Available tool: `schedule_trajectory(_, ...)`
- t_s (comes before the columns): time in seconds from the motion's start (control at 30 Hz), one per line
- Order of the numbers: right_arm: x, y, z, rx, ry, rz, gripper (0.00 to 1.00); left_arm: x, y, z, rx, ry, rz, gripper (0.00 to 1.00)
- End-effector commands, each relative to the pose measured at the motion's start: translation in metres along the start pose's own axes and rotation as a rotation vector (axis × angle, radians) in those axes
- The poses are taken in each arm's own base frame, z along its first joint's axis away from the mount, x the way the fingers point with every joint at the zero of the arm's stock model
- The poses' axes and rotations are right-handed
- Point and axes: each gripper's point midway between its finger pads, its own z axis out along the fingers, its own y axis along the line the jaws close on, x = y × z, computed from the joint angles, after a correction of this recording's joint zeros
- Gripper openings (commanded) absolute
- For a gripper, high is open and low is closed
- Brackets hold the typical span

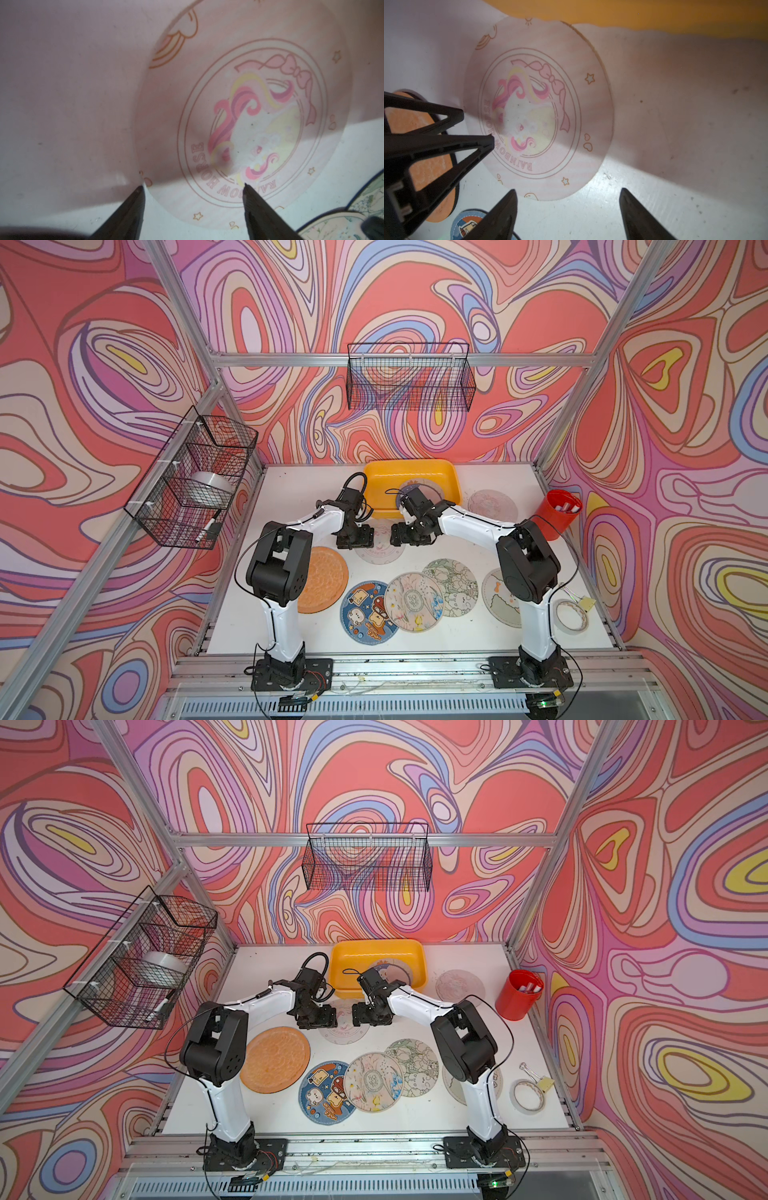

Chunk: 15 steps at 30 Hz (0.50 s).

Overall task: Put the coasters into the storage box
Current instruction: Pick up the coaster from the center of the board.

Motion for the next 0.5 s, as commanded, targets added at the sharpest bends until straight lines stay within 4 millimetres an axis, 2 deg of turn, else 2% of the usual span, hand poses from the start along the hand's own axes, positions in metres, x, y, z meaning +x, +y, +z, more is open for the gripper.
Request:
schedule_trajectory(0.0, 0.000, -0.009, 0.012, 0.025, 0.020, 0.006, 0.78, 0.003, 0.012, -0.004, -0.061, 0.007, -0.024, 0.77)
schedule_trajectory(0.2, 0.008, -0.015, 0.023, 0.017, 0.057, 0.033, 0.76, -0.010, 0.009, 0.001, -0.046, -0.030, -0.035, 0.77)
schedule_trajectory(0.33, 0.010, -0.016, 0.029, 0.011, 0.067, 0.045, 0.72, -0.011, 0.008, 0.008, -0.032, -0.026, -0.038, 0.76)
schedule_trajectory(0.47, 0.012, -0.016, 0.034, 0.003, 0.081, 0.053, 0.67, -0.007, 0.005, 0.014, -0.011, -0.007, -0.043, 0.72)
